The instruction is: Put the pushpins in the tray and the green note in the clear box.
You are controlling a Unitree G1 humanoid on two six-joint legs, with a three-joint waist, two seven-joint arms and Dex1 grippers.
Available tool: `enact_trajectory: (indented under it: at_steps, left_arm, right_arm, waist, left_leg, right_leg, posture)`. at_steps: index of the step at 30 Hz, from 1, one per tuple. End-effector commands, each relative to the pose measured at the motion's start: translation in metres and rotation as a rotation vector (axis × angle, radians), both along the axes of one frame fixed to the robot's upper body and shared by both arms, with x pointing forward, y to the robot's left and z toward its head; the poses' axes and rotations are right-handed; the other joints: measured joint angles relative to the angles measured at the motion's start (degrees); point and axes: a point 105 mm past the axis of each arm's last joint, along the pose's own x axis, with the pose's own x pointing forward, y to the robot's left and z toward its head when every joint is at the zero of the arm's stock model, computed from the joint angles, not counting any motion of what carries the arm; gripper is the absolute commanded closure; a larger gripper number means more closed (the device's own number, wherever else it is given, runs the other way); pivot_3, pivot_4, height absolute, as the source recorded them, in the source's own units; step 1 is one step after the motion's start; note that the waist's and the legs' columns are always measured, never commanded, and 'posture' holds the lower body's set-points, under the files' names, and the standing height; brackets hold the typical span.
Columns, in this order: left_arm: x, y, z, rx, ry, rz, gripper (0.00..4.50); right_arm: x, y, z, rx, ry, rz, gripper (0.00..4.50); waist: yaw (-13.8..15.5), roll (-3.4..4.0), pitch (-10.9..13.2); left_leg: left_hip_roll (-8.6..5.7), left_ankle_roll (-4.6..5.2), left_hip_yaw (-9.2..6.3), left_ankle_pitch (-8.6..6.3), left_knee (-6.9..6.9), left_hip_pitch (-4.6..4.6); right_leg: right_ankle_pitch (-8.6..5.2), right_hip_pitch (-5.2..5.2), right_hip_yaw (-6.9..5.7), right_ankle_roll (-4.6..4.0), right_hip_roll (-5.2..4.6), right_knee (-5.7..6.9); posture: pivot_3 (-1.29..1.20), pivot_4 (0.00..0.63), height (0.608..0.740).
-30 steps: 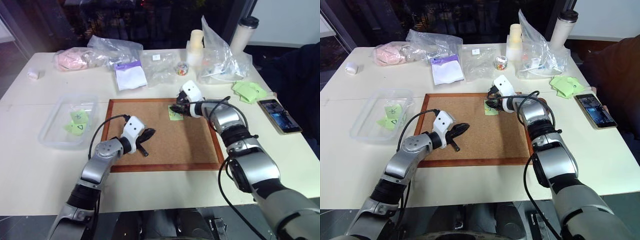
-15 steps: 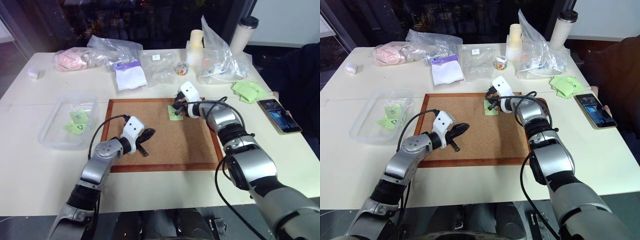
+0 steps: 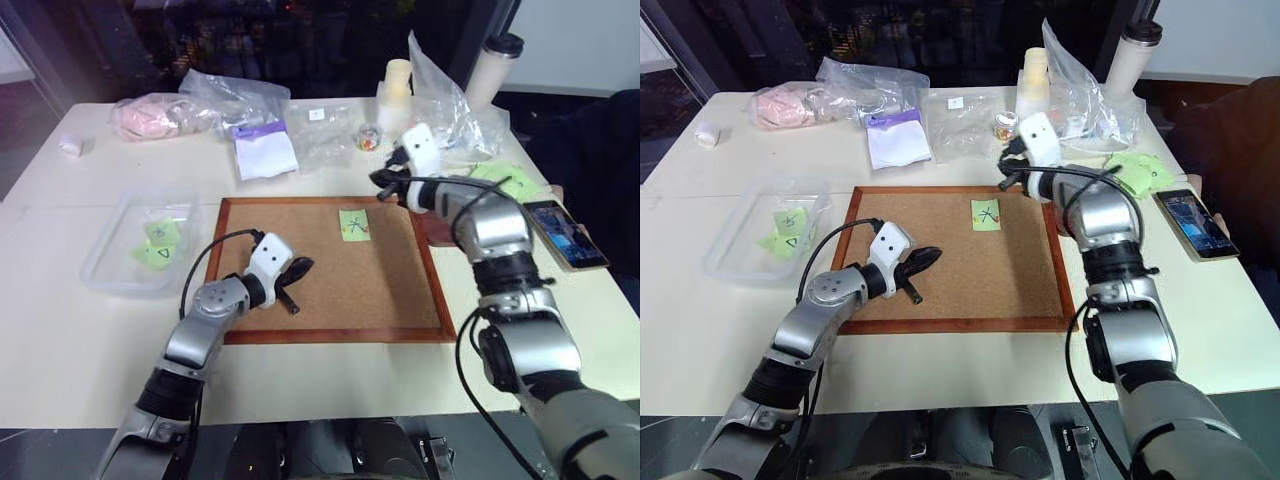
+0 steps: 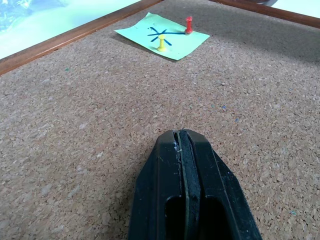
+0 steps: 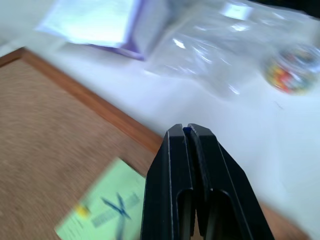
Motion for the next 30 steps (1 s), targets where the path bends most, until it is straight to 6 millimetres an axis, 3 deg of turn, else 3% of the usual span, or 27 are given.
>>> enact_trajectory:
  at_steps: [1,7,14,17,24,30]
  left_arm:
    - [-0.007,0.003,-0.03,0.047,0.107,-0.002,4.5]
    - [-0.007,-0.003,-0.031,0.046,0.109,-0.034,4.5]
    - [-0.006,-0.005,-0.03,0.042,0.107,-0.043,4.5]
    - [-0.006,-0.005,-0.03,0.043,0.106,-0.042,4.5]
    - [-0.005,-0.004,-0.029,0.043,0.102,-0.037,4.5]
    - [-0.005,-0.004,-0.029,0.045,0.101,-0.04,4.5]
  right_arm:
    - [-0.017,-0.044,0.016,0.04,-0.043,-0.13,4.46]
    - [-0.034,-0.07,-0.023,0.009,0.063,-0.203,4.46]
    - [-0.036,-0.08,-0.033,0.031,0.091,-0.23,4.46]
    - [-0.035,-0.082,-0.033,0.033,0.091,-0.233,3.55]
    - [-0.032,-0.083,-0.029,0.02,0.077,-0.235,0.07]
    - [-0.032,-0.078,-0.027,0.026,0.072,-0.218,0.07]
  waist:
    - [0.09,0.0,0.0]
    - [-0.12,0.13,-0.08]
    - [0.31,0.13,-0.08]
    - [0.59,0.13,-0.08]
    - [1.01,0.14,-0.08]
    - [1.04,0.14,-0.08]
  left_leg:
    - [-0.01,0.01,0.0,0.0,0.0,0.0]
    - [-0.09,0.03,0.11,-0.02,0.0,0.26]
    - [-0.12,0.08,0.14,-0.04,0.0,0.45]
    - [-0.12,0.1,0.15,-0.06,-0.01,0.45]
    - [-0.11,0.13,0.17,-0.07,-0.01,0.45]
    - [-0.1,0.14,0.17,-0.08,-0.02,0.45]
  right_leg:
    - [0.0,0.0,0.0,0.0,-0.01,-0.01]
    - [0.0,0.24,0.03,0.0,0.08,-0.02]
    - [0.0,0.47,0.07,0.01,0.11,-0.08]
    - [-0.01,0.47,0.08,0.01,0.11,-0.1]
    - [-0.01,0.45,0.1,0.01,0.14,-0.11]
    - [-0.01,0.45,0.11,0.0,0.14,-0.12]
  posture:
    - [0.0,0.15,0.74]
    - [0.0,0.15,0.74]
    - [0.0,0.15,0.74]
    - [0.0,0.15,0.74]
    - [0.0,0.15,0.74]
    - [0.0,0.15,0.74]
